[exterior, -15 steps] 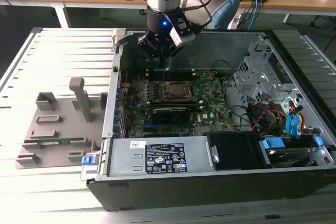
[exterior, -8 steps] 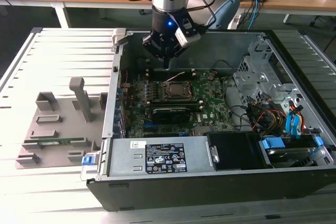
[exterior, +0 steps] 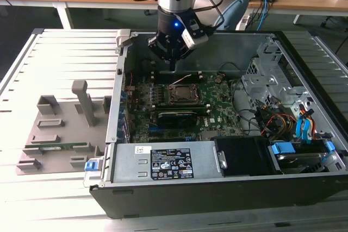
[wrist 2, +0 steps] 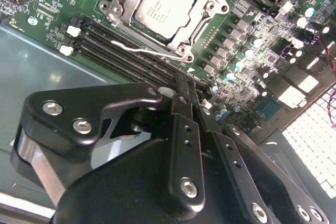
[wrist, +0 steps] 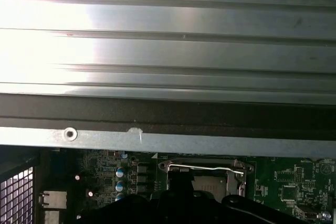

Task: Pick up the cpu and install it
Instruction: 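Install the first cpu locking lever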

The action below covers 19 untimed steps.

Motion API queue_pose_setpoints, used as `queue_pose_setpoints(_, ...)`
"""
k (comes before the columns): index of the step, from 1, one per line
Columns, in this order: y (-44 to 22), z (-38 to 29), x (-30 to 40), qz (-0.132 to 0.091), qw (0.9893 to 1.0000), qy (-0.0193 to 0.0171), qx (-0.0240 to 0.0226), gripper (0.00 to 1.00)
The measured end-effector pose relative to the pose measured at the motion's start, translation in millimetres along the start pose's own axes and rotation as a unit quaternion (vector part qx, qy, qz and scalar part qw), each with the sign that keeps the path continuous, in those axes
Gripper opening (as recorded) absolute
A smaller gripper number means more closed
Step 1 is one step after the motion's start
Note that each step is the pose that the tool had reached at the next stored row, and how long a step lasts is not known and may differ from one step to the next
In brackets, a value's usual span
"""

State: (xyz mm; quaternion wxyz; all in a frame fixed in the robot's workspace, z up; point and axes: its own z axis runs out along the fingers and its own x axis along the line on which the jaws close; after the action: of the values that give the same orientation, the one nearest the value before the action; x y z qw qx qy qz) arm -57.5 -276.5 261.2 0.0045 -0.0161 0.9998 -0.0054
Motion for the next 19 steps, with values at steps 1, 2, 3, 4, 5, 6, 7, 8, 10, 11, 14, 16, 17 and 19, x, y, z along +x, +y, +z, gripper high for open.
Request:
queue_pose_setpoints(1,0.0,0.5,0.0,0.000,1.0000,0.0000,0.0001,0.11)
queue_pose_setpoints(2,0.0,1.2,0.0,0.000,1.0000,0.0001,0.0001,0.11)
queue_pose_setpoints(3,0.0,2.9,0.1,0.000,1.0000,0.0000,0.0001,0.11)
queue_pose_setpoints(4,0.0,4.4,0.1,0.000,1.0000,0.0001,0.0001,0.11)
queue_pose_setpoints(5,0.0,5.1,0.1,0.000,1.0000,0.0001,0.0001,0.11)
queue_pose_setpoints(6,0.0,5.7,0.1,0.000,1.0000,0.0001,0.0001,0.11)
queue_pose_setpoints(7,0.0,6.5,0.1,0.000,1.0000,0.0001,0.0001,0.11)
queue_pose_setpoints(8,0.0,7.7,0.1,0.000,1.0000,0.0001,0.0001,0.11)
queue_pose_setpoints(10,0.0,9.2,0.1,0.000,1.0000,0.0001,0.0001,0.11)
queue_pose_setpoints(11,0.1,11.4,0.1,0.000,1.0000,0.0001,0.0001,0.11)
queue_pose_setpoints(14,0.2,19.3,0.2,0.000,1.0000,0.0001,0.0001,0.11)
queue_pose_setpoints(16,0.2,21.3,0.2,0.000,1.0000,0.0001,0.0001,0.11)
queue_pose_setpoints(17,0.2,21.9,0.2,0.000,1.0000,0.0001,0.0001,0.11)
queue_pose_setpoints(19,0.2,23.7,0.3,0.000,1.0000,0.0001,0.0001,0.11)
